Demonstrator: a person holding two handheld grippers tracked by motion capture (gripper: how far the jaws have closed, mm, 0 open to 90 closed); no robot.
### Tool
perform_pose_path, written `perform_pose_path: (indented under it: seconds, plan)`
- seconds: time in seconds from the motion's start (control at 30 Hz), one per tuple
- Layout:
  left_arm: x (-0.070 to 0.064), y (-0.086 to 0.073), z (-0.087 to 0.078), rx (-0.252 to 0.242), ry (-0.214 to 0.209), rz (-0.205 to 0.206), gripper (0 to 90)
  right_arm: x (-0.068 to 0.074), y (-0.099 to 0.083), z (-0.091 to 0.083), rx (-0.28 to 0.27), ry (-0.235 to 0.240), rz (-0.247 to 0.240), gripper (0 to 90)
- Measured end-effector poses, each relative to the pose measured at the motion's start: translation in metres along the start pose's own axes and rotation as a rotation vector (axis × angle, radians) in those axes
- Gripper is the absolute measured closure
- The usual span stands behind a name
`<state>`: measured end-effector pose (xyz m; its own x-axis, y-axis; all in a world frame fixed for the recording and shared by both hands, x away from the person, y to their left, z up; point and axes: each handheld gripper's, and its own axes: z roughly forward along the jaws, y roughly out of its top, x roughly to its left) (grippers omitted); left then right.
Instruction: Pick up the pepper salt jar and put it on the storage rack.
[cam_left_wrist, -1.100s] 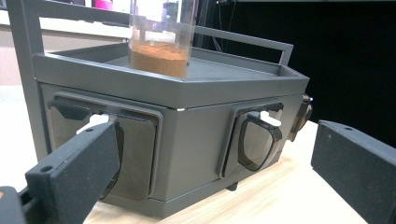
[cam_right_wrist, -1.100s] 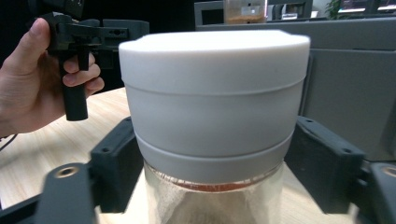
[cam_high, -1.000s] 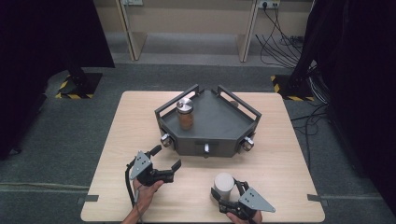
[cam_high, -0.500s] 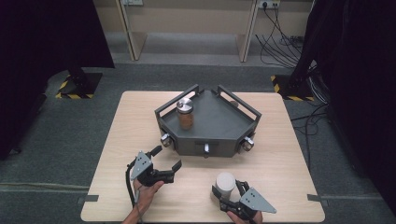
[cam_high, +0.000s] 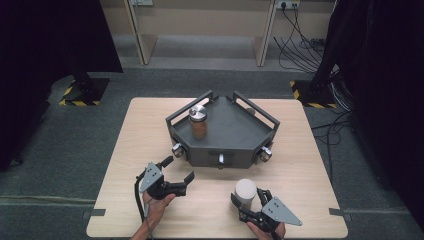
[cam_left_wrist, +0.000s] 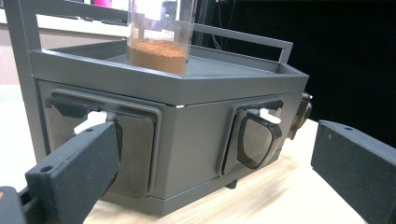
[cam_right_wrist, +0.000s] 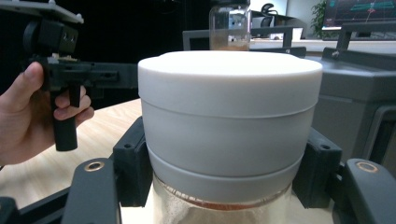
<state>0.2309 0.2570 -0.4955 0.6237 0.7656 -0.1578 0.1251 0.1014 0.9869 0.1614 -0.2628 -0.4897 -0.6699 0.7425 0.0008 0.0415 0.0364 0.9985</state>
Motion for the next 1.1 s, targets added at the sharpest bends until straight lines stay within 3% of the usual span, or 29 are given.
perform_pose_path:
  seconds: [0.47, 1.1]
  plan:
    - [0.000, 0.000, 0.000, 0.001, 0.002, 0.000, 0.2, -0.012, 0.033, 0.019, -0.017, 0.003, -0.003, 34.9]
    - [0.001, 0.000, -0.001, -0.003, -0.001, -0.001, 0.3, -0.035, 0.093, 0.050, -0.021, 0.017, 0.019, 34.9]
